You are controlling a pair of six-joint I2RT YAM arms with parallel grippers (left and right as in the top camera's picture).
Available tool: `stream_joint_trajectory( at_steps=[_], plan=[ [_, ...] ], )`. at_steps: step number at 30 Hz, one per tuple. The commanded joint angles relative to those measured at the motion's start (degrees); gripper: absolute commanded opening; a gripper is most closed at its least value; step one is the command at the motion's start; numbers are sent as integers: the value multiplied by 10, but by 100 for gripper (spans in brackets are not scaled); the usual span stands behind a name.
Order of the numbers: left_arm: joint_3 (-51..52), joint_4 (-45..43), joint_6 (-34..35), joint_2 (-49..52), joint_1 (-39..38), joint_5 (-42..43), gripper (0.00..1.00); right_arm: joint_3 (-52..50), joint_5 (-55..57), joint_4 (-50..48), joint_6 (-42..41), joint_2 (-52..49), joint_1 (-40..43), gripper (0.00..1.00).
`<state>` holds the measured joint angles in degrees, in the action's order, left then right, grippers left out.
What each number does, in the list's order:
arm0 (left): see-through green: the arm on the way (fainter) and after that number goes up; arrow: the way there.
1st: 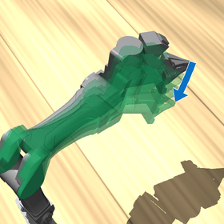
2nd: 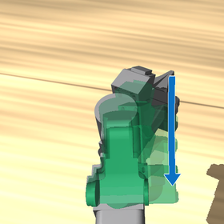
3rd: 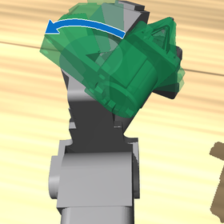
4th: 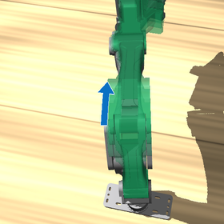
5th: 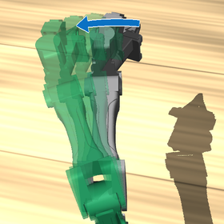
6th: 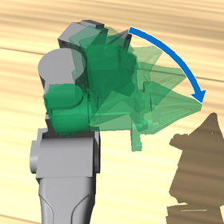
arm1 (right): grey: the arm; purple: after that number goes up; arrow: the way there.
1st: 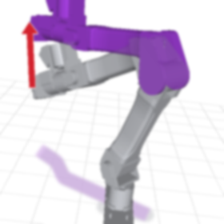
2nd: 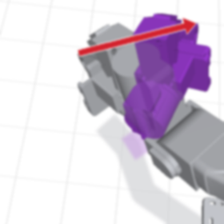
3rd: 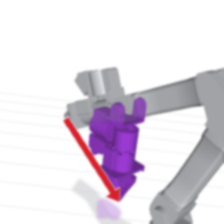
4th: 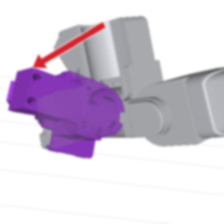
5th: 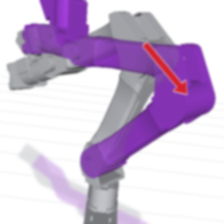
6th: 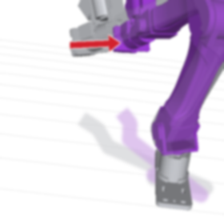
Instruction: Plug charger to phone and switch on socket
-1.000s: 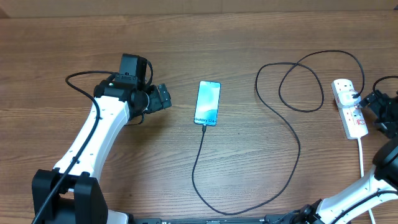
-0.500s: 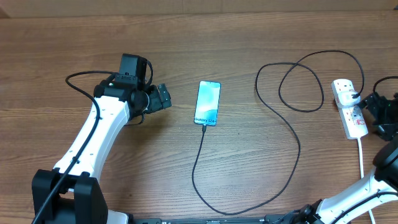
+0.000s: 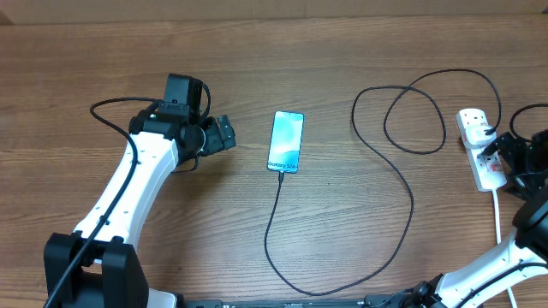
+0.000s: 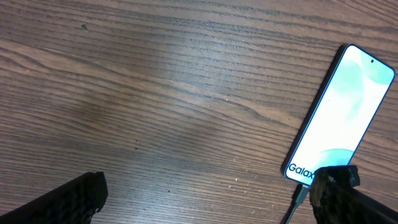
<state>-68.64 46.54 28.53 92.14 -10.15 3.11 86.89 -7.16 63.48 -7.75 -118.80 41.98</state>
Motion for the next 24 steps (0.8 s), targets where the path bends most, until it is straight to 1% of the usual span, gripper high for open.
stream_joint_trajectory(
  at_steps=[1, 9, 14, 17, 18, 21, 24],
  plan=[
    [-2, 0, -2, -10, -4, -8, 100, 57, 32, 18, -12, 14, 12, 100],
    [-2, 0, -3, -10, -4, -8, 100, 69, 26, 14, -29, 109, 15, 100],
    [-2, 0, -3, -10, -4, -8, 100, 69, -51, 38, -23, 131, -10, 100],
    [-2, 0, -2, -10, -4, -8, 100, 61, -109, 61, -11, 131, -56, 100],
    [-2, 0, -3, -10, -4, -8, 100, 59, -111, 70, -9, 131, -70, 100],
    [-2, 0, -3, -10, -4, -8, 100, 47, -82, 99, -7, 131, -120, 100],
    [-2, 0, -3, -10, -4, -8, 100, 35, -48, 108, -8, 131, -170, 100]
  ],
)
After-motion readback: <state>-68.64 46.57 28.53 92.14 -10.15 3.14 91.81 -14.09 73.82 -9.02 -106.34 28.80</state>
